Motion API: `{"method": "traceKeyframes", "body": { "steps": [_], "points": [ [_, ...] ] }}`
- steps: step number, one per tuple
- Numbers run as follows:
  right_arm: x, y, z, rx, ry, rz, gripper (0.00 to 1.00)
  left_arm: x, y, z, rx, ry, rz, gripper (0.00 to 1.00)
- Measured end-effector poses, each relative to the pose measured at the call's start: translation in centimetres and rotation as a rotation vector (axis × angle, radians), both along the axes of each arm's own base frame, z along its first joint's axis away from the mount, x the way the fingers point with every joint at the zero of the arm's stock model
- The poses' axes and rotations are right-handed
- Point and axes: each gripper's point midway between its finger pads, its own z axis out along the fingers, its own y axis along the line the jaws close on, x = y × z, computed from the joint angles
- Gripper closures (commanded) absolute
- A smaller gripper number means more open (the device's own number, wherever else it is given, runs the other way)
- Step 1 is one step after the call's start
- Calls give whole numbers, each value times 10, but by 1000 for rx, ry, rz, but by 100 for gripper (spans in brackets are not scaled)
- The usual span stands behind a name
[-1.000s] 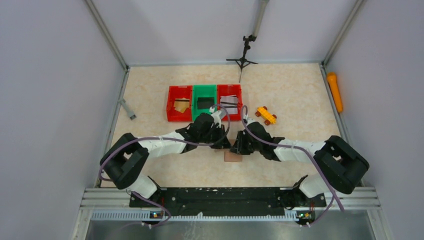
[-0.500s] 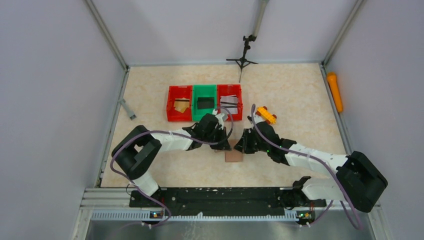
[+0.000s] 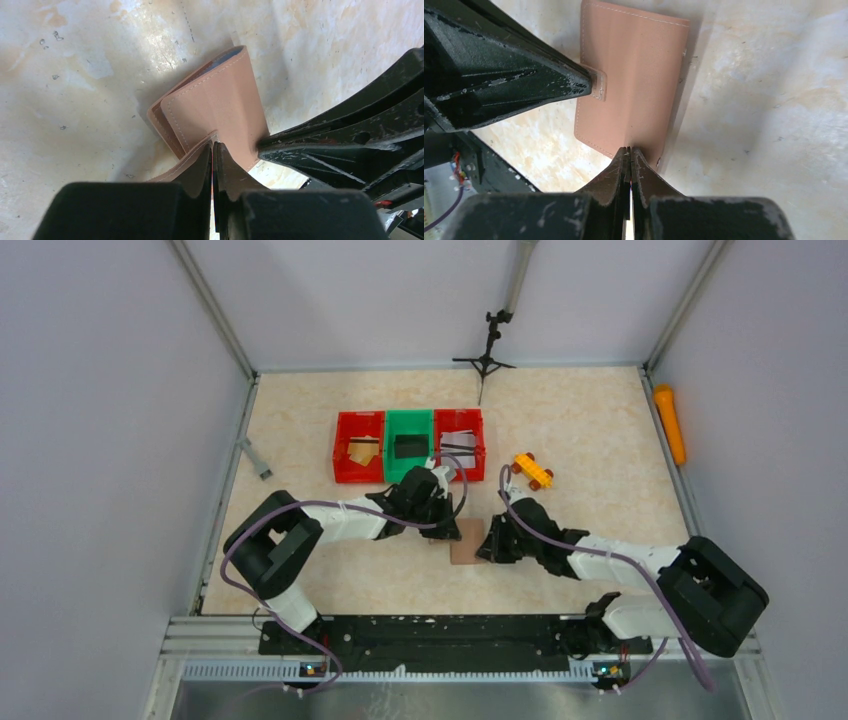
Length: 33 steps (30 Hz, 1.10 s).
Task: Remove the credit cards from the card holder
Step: Close the card holder at the center of the board.
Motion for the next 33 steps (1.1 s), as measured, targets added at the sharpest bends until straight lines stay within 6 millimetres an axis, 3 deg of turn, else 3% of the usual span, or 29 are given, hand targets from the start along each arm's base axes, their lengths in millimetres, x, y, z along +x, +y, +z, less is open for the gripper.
{"method": "traceKeyframes", "body": {
  "steps": [10,16,29,33],
  "points": [
    [27,-4,33,-77,-101,-40,100,0,2,-2,17,1,3,95],
    [35,-4,-1,-138,-31,-39,100,1,2,0,16,-1,3,96],
    [63,4,21,-179,-103,-55,100,3,0,-1,24,1,-2,97],
    [72,8,11,-201,-97,-54,100,3,0,-1,28,2,-1,97]
  ]
}}
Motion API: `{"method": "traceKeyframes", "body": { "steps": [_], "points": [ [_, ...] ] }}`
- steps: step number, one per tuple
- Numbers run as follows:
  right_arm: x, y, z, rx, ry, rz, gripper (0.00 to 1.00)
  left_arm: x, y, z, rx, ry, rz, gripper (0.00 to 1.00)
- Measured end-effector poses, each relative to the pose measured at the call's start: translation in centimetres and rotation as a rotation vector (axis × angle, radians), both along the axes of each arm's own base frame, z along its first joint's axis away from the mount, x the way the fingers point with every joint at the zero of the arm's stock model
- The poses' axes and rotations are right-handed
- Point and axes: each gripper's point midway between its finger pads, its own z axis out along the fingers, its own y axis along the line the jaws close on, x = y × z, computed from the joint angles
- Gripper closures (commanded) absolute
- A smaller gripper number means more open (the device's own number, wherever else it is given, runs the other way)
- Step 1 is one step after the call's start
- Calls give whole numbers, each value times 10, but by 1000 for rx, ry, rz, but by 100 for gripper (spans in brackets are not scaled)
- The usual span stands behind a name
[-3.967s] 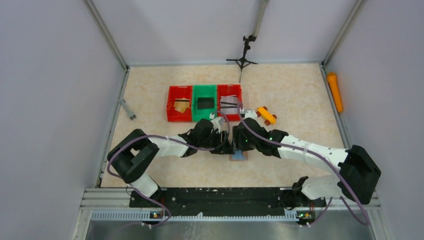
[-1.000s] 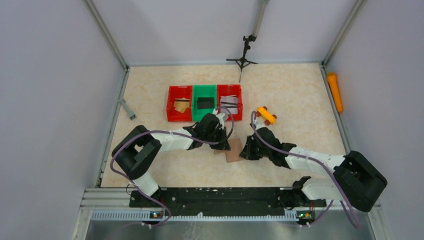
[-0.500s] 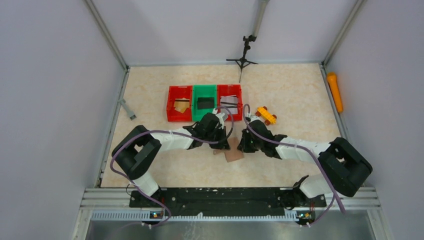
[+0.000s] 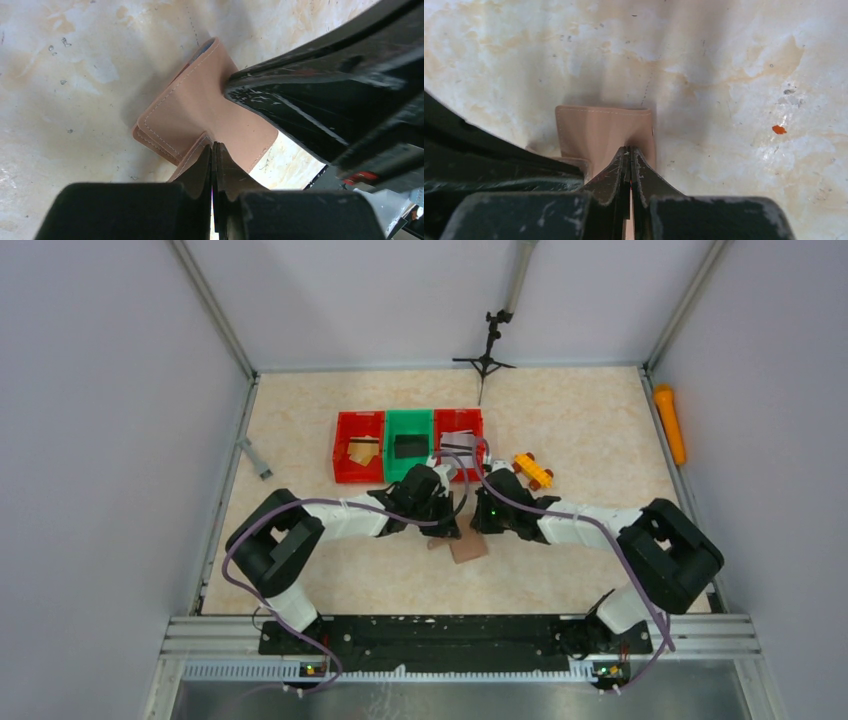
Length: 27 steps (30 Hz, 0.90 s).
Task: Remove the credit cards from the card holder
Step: Close the card holder at the center of the board, then reset both arms
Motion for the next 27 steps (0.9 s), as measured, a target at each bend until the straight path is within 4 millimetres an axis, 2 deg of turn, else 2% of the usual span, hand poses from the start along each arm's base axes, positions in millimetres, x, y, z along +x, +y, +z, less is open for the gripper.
{"method": "traceKeyframes", "body": {
  "steps": [2,6,10,14,17,19,23,24,25,27],
  "points": [
    [2,0,-10,-15,14,-4,100,1,0,0,1,-3,2,97],
    [9,5,-9,-7,-2,-8,100,2,0,0,3,-7,5,96],
    [10,5,-5,-11,-7,-1,100,2,1,1,9,-12,3,86],
    [13,-6,12,-47,-49,-15,100,3,12,8,59,-40,3,74],
    [23,-19,40,-66,-142,-58,98,10,24,25,90,-84,25,65],
    [31,-30,62,-71,-217,-98,95,21,35,42,94,-128,61,54],
    [45,-68,101,-102,-372,-200,90,52,80,81,91,-247,211,8],
    [45,-81,108,-120,-412,-226,87,59,95,91,98,-289,264,2],
    [44,-93,114,-140,-455,-248,78,64,111,100,114,-331,317,1],
    [42,-114,125,-160,-552,-291,43,72,142,117,139,-415,440,1]
  ]
}}
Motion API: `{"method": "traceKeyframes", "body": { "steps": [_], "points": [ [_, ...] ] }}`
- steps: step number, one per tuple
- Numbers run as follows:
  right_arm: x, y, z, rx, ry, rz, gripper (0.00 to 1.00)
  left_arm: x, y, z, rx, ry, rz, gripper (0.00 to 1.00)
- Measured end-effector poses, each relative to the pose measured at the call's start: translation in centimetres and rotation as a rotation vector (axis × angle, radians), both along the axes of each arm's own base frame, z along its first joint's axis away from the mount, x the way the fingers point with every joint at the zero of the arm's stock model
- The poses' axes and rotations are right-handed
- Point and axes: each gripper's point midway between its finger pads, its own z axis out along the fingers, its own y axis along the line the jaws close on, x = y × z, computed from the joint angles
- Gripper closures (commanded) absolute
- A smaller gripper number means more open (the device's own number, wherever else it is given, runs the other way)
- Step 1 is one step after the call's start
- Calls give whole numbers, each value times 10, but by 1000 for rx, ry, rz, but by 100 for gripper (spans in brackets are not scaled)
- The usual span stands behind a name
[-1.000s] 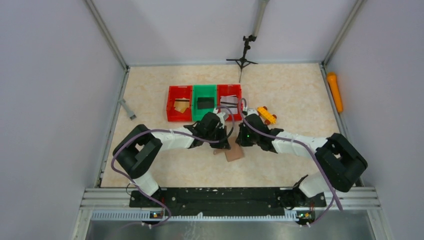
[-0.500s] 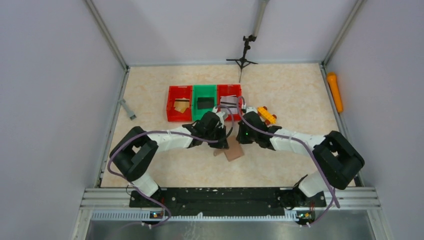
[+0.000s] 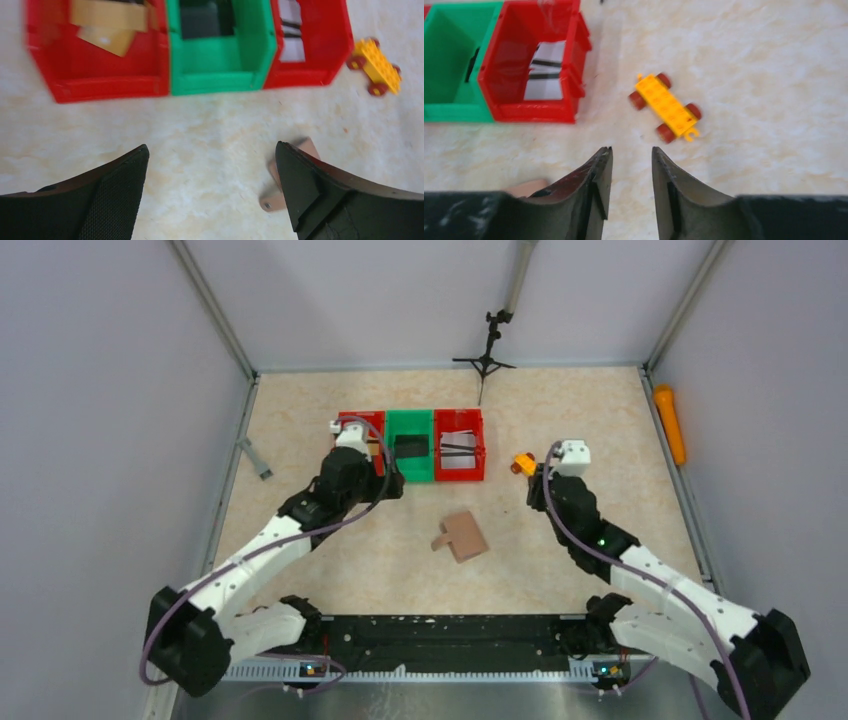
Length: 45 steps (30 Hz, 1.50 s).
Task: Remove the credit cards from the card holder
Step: Reset both arms
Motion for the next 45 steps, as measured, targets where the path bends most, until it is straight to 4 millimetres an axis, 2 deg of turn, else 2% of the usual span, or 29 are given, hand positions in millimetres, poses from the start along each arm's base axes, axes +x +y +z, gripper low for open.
{"method": "traceKeyframes", "body": {
  "steps": [1,2,4,7,9,12,15,18,23,24,28,31,34,35,38,45],
  "points": [
    [-3,-13,5,-11,-64,-26,30,1,13,6,8,-37,51,1],
    [-6,-23,9,-3,-108,-54,26,4,29,11,18,-77,108,1],
    [-12,-46,18,5,-231,-119,22,8,60,16,46,-135,219,1],
    [-14,-79,21,3,-327,-240,15,16,104,14,109,-191,371,1],
    [-8,-102,21,-19,-336,-342,14,20,134,12,152,-243,465,1],
    [1,-129,12,-72,-301,-475,14,19,166,4,193,-326,549,5],
    [9,-134,-5,-147,-257,-479,14,14,185,-17,257,-373,567,6],
    [15,-129,-14,-206,-259,-420,16,15,195,-34,317,-366,567,6],
    [18,-135,-42,-345,-256,-401,15,29,208,-43,377,-382,585,11],
    [18,-138,-48,-380,-252,-402,14,33,209,-49,391,-374,582,3],
    [24,-145,-48,-429,-290,-437,15,37,212,-77,467,-303,546,1],
    [29,-153,-47,-397,-302,-438,15,43,211,-70,459,-339,532,9],
    [33,-171,-47,-348,-311,-491,14,51,205,-62,436,-381,483,8],
    [34,-175,-50,-336,-307,-502,9,54,202,-60,428,-394,459,8],
    [36,-175,-57,-316,-287,-490,4,59,195,-58,419,-410,418,8],
    [46,-173,-53,-270,-296,-492,3,64,196,-43,408,-493,421,4]
  ]
}}
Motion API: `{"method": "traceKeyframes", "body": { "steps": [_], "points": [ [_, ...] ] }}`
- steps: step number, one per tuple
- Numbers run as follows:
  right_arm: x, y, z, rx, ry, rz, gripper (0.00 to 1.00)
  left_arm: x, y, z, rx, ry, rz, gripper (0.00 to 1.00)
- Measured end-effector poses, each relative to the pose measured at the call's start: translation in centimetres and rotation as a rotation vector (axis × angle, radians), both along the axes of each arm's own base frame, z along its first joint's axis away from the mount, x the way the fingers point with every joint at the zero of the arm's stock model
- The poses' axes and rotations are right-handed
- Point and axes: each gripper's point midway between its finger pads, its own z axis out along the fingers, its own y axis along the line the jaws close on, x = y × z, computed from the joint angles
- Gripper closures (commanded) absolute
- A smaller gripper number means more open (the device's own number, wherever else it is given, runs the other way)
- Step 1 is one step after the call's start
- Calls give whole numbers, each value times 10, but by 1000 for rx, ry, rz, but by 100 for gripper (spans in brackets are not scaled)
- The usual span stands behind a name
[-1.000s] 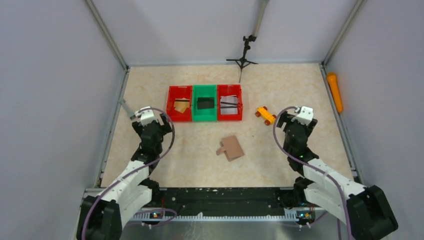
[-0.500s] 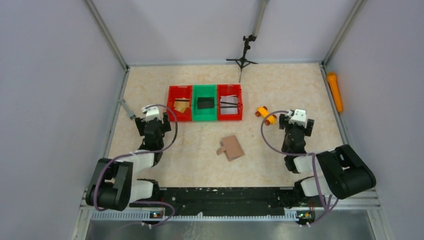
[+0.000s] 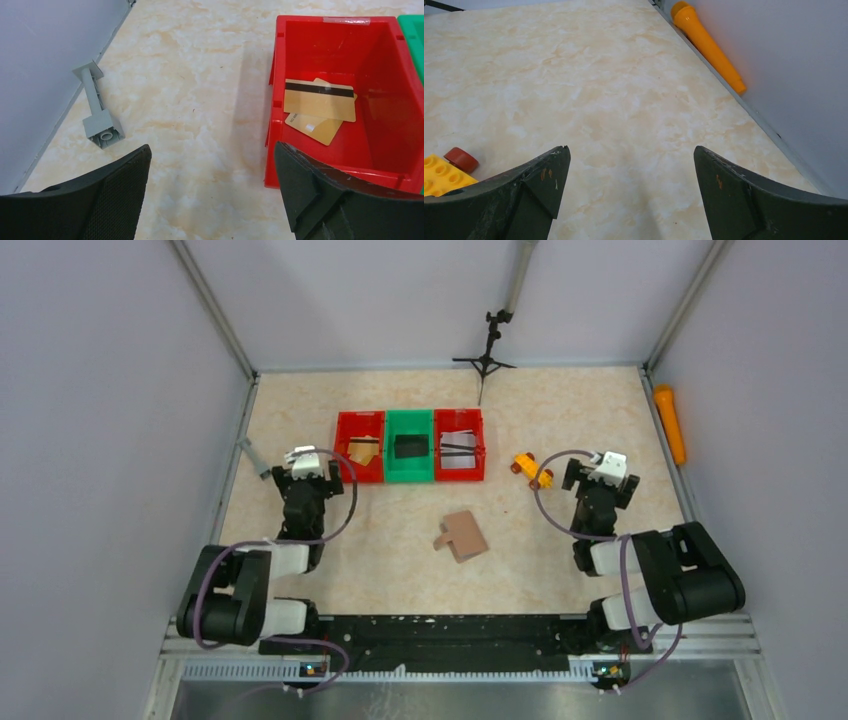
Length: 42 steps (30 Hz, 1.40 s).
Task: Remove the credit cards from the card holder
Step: Reset both arms
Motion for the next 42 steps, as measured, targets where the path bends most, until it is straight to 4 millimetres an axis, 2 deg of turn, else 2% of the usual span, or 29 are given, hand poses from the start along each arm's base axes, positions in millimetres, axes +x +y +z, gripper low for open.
{"method": "traceKeyframes", "body": {
  "steps": [3,6,7,12,18,22,27,31,42],
  "points": [
    [6,1,0,7,11,-3,2,2,5,-7,2,-52,9,3],
    [20,4,-2,3,48,-3,2,-5,15,-40,6,33,31,5],
    [24,4,-3,4,58,-7,2,-5,17,-43,1,46,33,4],
    [25,3,-9,6,92,-18,1,12,22,-24,-15,3,31,1],
    [24,-8,-16,55,107,-36,1,10,25,-21,-36,-17,57,1],
    [16,-19,-20,102,88,-15,1,8,28,-20,-49,-28,79,1],
    [13,4,-30,98,91,156,1,8,31,-21,-57,-26,103,1],
    [14,20,-28,77,82,263,1,10,36,-19,-70,-28,130,1],
    [18,28,-21,72,56,309,1,9,37,-20,-70,-25,136,1]
  ]
}}
